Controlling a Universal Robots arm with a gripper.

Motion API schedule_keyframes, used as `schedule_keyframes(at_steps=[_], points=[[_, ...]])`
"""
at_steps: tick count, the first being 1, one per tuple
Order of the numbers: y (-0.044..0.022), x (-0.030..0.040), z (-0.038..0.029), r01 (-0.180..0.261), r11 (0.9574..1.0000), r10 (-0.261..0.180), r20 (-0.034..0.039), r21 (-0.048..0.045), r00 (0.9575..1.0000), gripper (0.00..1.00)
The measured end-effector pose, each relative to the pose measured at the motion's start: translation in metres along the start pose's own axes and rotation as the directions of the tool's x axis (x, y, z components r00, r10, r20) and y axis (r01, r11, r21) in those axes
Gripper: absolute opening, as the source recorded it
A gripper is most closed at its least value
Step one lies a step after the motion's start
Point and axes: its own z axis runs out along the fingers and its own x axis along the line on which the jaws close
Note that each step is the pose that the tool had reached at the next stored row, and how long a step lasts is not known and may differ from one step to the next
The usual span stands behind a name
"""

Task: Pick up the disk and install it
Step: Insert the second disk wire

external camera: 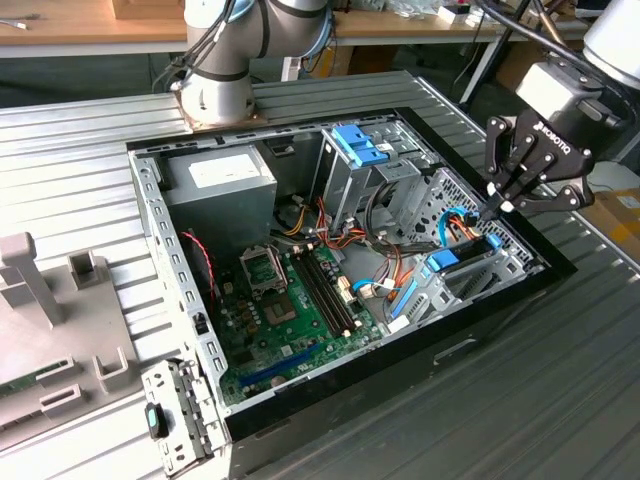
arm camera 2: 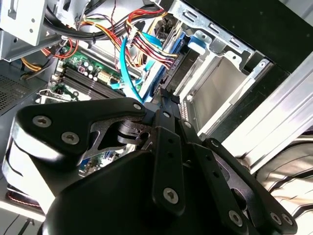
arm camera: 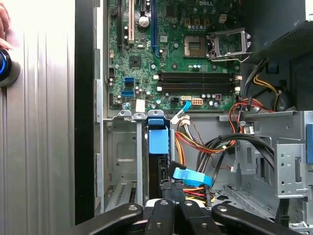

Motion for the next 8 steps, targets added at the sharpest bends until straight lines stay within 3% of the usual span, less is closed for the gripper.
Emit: schedule_keyframes(at_steps=[8], points=[[0.0007,-0.0013,-0.0124,0.000,1.0000,0.000,-0.0009,0.0005,1.0000,0.11]])
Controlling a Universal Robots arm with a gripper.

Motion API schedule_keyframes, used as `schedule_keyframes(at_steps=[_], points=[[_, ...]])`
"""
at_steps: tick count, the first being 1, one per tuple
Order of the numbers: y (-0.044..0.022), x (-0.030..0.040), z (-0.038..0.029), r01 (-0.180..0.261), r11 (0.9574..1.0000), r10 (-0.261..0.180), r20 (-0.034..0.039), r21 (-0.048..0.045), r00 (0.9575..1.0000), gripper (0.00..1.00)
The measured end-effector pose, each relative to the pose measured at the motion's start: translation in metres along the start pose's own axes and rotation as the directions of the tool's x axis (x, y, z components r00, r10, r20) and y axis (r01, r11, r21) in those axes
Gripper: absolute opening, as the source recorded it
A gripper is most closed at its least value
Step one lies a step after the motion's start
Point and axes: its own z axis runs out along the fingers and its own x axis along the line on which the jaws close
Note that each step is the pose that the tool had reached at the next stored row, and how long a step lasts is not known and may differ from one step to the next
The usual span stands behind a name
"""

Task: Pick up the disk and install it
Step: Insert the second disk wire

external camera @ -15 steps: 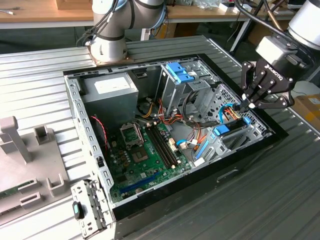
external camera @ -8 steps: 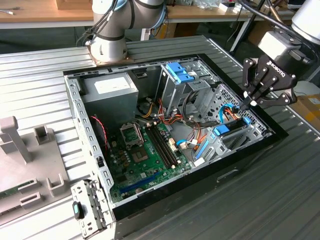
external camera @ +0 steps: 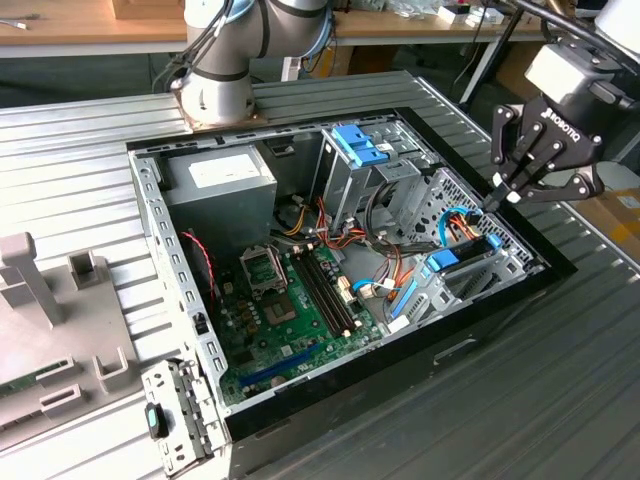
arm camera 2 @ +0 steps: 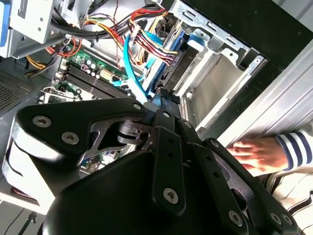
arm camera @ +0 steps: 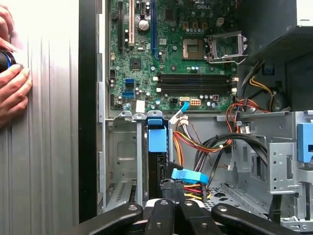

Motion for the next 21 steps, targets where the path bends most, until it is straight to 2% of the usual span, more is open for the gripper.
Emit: schedule_keyframes(at_steps=[5,6,13,14,15,17,19,21], points=[[0.0003,-0.0006,-0.0055,0.000,1.0000,0.000,-0.0003,0.0002,1.0000,0.11],[0.0002,-0.0005,-0.0028,0.000,1.0000,0.000,-0.0003,0.0002,1.0000,0.11],[0.0002,-0.0005,-0.0026,0.000,1.0000,0.000,-0.0004,0.0002,1.0000,0.11],[0.0002,-0.0005,-0.0026,0.000,1.0000,0.000,-0.0004,0.0002,1.0000,0.24],[0.0002,-0.0005,-0.0024,0.000,1.0000,0.000,-0.0004,0.0002,1.0000,0.30],[0.0110,0.0001,0.0036,-0.001,1.0000,0.001,-0.0002,0.0013,1.0000,0.30],[0.0125,0.0002,0.0060,-0.005,1.0000,0.005,-0.0125,0.0019,0.9999,0.30],[0.0127,0.0004,0.0105,-0.006,1.0000,0.006,-0.0192,0.0022,0.9998,0.30]])
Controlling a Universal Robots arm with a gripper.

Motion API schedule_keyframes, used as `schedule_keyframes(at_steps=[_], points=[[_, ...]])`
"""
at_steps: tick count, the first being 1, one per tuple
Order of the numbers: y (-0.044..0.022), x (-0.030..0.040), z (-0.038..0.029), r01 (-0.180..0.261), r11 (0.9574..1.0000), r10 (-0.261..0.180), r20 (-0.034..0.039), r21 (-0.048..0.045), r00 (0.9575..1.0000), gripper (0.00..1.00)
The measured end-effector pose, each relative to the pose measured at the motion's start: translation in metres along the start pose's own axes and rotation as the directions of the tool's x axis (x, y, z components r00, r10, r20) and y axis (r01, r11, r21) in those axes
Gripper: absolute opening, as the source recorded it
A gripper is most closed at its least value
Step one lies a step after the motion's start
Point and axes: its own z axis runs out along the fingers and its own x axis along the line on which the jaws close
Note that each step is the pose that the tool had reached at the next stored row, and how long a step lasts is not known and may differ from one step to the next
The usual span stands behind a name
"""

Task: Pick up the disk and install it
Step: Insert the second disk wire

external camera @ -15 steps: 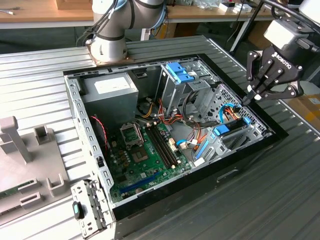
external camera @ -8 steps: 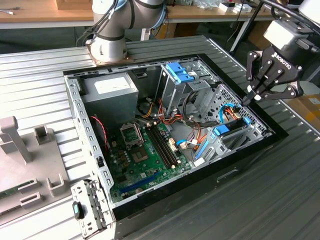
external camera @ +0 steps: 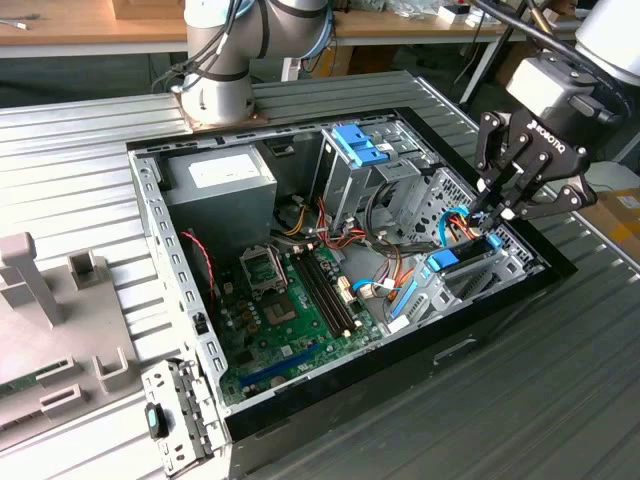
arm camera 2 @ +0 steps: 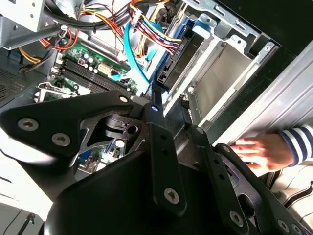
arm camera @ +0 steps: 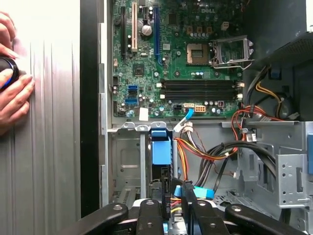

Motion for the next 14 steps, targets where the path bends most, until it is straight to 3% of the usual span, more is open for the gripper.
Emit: schedule_keyframes(at_steps=[5,10,14], points=[[0.0004,-0.0021,-0.0001,0.000,1.0000,0.000,0.0001,0.0000,1.0000,0.30],[0.0008,-0.0061,-0.0062,0.000,1.0000,0.000,-0.0001,0.0000,1.0000,0.30],[0.0046,-0.0064,-0.0051,0.000,1.0000,0.000,0.0024,0.0016,1.0000,0.30]])
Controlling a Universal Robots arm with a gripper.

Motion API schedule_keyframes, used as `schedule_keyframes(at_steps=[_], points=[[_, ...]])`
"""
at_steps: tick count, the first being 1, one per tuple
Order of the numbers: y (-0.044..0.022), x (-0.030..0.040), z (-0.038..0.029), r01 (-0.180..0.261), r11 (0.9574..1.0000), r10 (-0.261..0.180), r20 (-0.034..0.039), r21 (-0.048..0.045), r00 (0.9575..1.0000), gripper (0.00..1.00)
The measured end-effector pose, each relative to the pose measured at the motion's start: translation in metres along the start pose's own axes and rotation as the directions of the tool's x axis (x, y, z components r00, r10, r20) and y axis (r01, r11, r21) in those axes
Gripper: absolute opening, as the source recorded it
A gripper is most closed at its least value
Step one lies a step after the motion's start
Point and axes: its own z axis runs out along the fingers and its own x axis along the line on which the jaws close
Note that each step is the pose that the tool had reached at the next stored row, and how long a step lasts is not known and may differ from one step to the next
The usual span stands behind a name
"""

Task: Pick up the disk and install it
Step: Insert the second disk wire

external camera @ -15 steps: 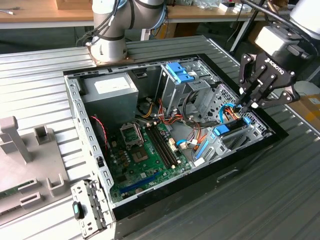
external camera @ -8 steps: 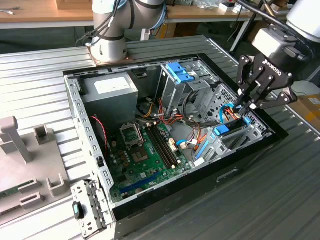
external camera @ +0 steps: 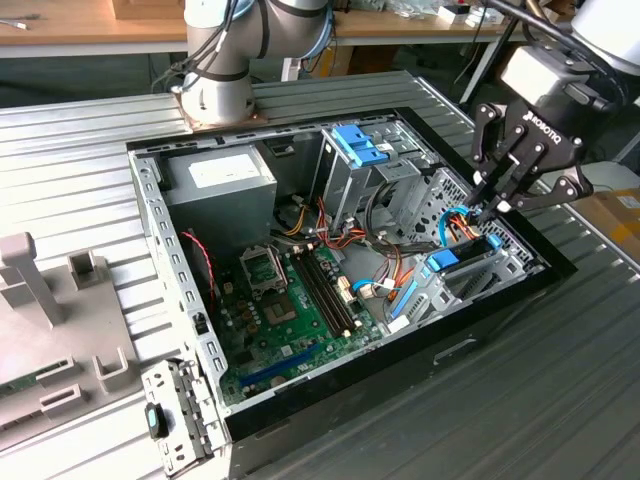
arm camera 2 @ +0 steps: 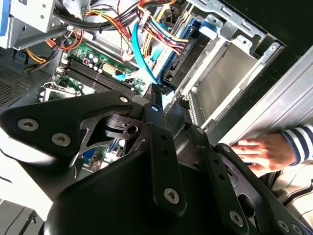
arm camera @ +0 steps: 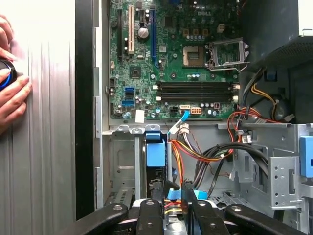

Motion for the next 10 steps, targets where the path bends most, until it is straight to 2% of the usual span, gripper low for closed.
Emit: schedule_keyframes(at_steps=[2,3,4,6,8,10], points=[[0.0055,0.0002,0.0016,0.000,1.0000,0.000,0.0001,0.0046,1.0000,0.30],[0.0088,0.0004,0.0064,0.002,1.0000,-0.002,0.0001,0.0054,1.0000,0.30],[0.0091,0.0005,0.0091,0.005,1.0000,-0.005,-0.0002,0.0054,1.0000,0.30],[0.0093,0.0005,0.0103,0.007,1.0000,-0.007,-0.0077,0.0055,0.9999,0.30],[0.0099,0.0002,0.0105,0.007,1.0000,-0.007,-0.0096,0.0056,0.9999,0.30],[0.0174,-0.0001,0.0109,0.007,1.0000,-0.007,-0.0094,0.0057,0.9999,0.30]])
